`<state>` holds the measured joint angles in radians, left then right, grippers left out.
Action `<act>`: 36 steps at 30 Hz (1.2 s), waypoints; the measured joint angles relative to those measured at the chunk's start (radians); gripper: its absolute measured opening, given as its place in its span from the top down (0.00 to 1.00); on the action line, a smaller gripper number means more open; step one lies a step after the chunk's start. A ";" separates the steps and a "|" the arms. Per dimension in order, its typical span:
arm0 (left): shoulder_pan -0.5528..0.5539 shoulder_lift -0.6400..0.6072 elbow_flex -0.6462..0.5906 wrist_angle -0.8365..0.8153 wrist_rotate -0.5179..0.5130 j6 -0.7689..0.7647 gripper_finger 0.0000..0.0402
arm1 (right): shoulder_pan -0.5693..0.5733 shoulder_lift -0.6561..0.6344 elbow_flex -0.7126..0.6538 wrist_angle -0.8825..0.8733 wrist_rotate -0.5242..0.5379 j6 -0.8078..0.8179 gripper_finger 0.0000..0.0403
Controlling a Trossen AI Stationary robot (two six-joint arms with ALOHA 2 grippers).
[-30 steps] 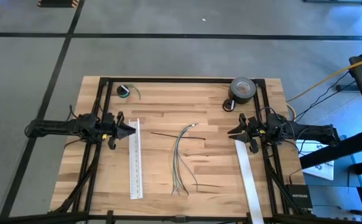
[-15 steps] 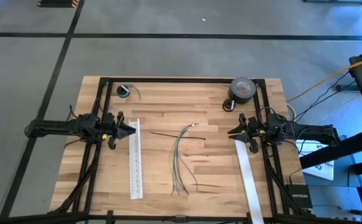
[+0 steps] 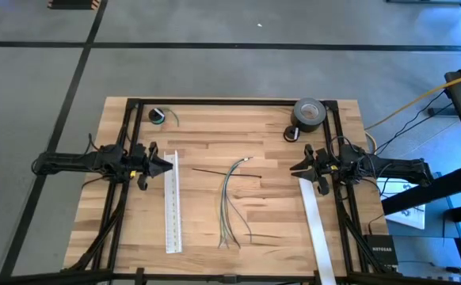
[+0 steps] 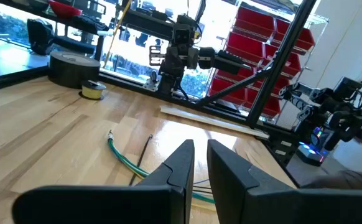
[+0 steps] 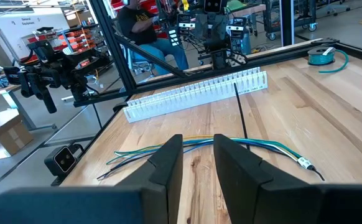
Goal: Ziptie cables
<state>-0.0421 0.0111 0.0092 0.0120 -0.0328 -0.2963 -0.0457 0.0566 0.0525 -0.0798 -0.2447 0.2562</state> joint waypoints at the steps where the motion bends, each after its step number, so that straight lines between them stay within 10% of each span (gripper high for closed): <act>1: 0.000 0.000 0.000 0.000 0.000 0.000 0.93 | 0.000 0.000 0.000 0.000 0.000 0.000 0.80; 24: 0.000 0.000 0.000 0.000 0.000 0.025 0.93 | -0.001 0.000 0.000 0.031 0.048 -0.024 0.80; 36: 0.002 0.000 -0.001 0.017 -0.012 -0.078 0.93 | 0.000 0.000 0.000 0.076 0.239 0.521 0.80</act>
<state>-0.0399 0.0109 0.0086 0.0293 -0.0445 -0.3741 -0.0460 0.0569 0.0525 -0.0037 -0.0057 0.7769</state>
